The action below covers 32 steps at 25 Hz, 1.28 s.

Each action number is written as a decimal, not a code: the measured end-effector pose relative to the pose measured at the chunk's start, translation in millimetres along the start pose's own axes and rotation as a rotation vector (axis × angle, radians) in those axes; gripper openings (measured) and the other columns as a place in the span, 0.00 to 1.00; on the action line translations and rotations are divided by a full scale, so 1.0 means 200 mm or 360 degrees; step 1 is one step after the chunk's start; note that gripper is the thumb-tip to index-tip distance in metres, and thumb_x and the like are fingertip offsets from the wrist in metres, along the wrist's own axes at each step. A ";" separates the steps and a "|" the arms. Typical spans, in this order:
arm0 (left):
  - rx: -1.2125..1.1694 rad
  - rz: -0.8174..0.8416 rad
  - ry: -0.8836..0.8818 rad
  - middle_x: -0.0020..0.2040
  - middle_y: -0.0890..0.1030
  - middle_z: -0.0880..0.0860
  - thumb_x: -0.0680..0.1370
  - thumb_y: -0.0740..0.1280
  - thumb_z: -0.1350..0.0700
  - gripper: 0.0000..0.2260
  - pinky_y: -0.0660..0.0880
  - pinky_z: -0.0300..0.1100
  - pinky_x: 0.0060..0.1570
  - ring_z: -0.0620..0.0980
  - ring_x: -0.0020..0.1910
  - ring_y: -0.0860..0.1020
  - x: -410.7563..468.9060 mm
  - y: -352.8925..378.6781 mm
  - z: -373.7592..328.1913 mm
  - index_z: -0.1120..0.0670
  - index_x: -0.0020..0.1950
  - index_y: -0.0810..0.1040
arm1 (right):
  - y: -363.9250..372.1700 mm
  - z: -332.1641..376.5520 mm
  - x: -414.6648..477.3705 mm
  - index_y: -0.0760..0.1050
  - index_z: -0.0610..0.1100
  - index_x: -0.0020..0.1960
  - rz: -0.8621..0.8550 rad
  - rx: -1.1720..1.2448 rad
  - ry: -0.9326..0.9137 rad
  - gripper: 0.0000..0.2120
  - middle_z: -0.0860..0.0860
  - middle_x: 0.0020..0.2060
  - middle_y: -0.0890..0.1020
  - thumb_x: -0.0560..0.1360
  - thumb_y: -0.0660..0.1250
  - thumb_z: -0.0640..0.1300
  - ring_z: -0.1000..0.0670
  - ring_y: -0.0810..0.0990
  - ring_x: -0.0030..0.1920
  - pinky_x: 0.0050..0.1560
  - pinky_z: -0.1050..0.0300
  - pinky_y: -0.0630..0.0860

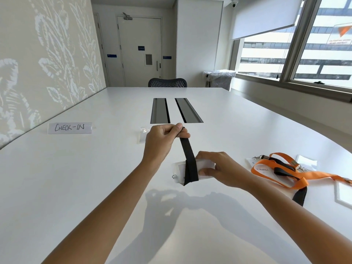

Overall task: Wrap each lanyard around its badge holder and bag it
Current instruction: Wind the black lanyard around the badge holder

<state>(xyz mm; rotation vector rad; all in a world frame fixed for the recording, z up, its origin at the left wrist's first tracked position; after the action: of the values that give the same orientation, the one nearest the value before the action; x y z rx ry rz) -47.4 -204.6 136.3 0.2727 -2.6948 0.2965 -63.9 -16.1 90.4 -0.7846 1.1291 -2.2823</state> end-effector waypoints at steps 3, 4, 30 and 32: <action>0.0482 0.0050 0.0293 0.39 0.84 0.37 0.80 0.63 0.48 0.11 0.60 0.40 0.59 0.30 0.50 0.77 -0.02 -0.01 0.06 0.49 0.44 0.83 | -0.05 0.03 -0.02 0.72 0.58 0.45 -0.0075 0.0192 -0.0025 0.12 0.63 0.34 0.76 0.73 0.68 0.41 0.57 0.71 0.35 0.34 0.69 0.66; 0.0590 0.0094 0.0388 0.40 0.84 0.35 0.80 0.63 0.49 0.10 0.57 0.43 0.57 0.30 0.51 0.76 -0.03 0.00 0.08 0.48 0.45 0.82 | -0.07 0.03 -0.02 0.73 0.56 0.45 -0.0100 0.0263 -0.0008 0.09 0.62 0.34 0.75 0.72 0.68 0.42 0.57 0.70 0.33 0.33 0.69 0.65; 0.0238 0.0042 -0.0051 0.35 0.82 0.39 0.79 0.65 0.47 0.08 0.65 0.56 0.64 0.37 0.39 0.79 -0.30 0.14 0.26 0.46 0.46 0.83 | -0.21 -0.01 0.01 0.77 0.34 0.54 -0.0681 0.1256 0.0359 0.09 0.40 0.40 0.78 0.74 0.70 0.33 0.41 0.77 0.36 0.27 0.57 0.68; 0.0240 0.0033 -0.0079 0.35 0.82 0.40 0.79 0.65 0.47 0.08 0.66 0.56 0.64 0.37 0.37 0.78 -0.30 0.14 0.25 0.46 0.45 0.83 | -0.20 -0.03 0.01 0.78 0.36 0.51 -0.0728 0.1183 0.0390 0.07 0.41 0.39 0.77 0.74 0.70 0.32 0.42 0.76 0.35 0.26 0.57 0.69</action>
<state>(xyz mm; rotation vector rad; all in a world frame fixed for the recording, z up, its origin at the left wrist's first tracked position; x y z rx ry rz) -18.5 -180.3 61.5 0.3004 -2.7296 0.5069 -76.3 8.1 121.1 -0.4927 0.1082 -2.9332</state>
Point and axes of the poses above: each hand's wrist, its own x-axis towards the middle knuckle, its own y-axis out of the palm, z = x × y, the point moved 3 cm from there along x, towards the middle knuckle
